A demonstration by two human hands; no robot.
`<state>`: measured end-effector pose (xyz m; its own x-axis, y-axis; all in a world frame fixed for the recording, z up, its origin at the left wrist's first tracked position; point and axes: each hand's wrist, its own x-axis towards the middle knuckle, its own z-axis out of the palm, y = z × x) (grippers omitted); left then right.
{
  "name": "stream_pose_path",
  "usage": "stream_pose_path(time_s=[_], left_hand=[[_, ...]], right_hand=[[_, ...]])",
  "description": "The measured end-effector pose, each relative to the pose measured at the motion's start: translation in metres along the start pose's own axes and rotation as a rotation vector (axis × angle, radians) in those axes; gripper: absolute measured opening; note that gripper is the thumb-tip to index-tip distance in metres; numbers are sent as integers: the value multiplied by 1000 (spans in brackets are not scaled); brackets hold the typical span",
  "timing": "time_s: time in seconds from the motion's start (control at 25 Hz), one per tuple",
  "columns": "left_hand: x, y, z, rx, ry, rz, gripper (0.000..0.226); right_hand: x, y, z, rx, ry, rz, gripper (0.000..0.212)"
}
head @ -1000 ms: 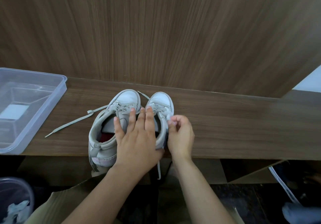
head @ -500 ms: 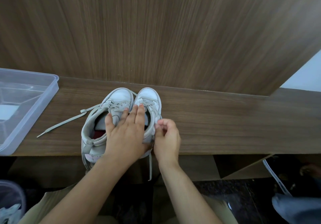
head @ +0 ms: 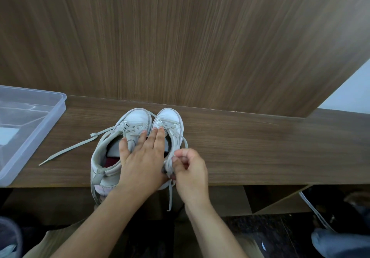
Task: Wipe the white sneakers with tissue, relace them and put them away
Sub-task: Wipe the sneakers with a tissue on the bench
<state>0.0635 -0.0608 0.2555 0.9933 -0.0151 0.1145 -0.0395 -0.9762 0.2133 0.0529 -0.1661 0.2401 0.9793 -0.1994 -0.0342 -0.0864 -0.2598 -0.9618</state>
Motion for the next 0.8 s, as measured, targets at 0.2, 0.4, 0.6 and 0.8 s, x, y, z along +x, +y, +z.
stream_pose_path(time_s=[0.2,0.4,0.6,0.8], left_hand=[[0,-1,0,0,-4,2,90],[1,0,-2,13,-38,0,107],[0,-9,-12,-11,-55,29,113],[-4,-47,-39,72,-127,-35,127]], right_hand=[[20,-21,14,-163,196,-312,12],[39,-4,13,-286,244,-156,18],[23,-3,8,-268,244,-277,16],[5,-17,21,-316,153,-637,10]])
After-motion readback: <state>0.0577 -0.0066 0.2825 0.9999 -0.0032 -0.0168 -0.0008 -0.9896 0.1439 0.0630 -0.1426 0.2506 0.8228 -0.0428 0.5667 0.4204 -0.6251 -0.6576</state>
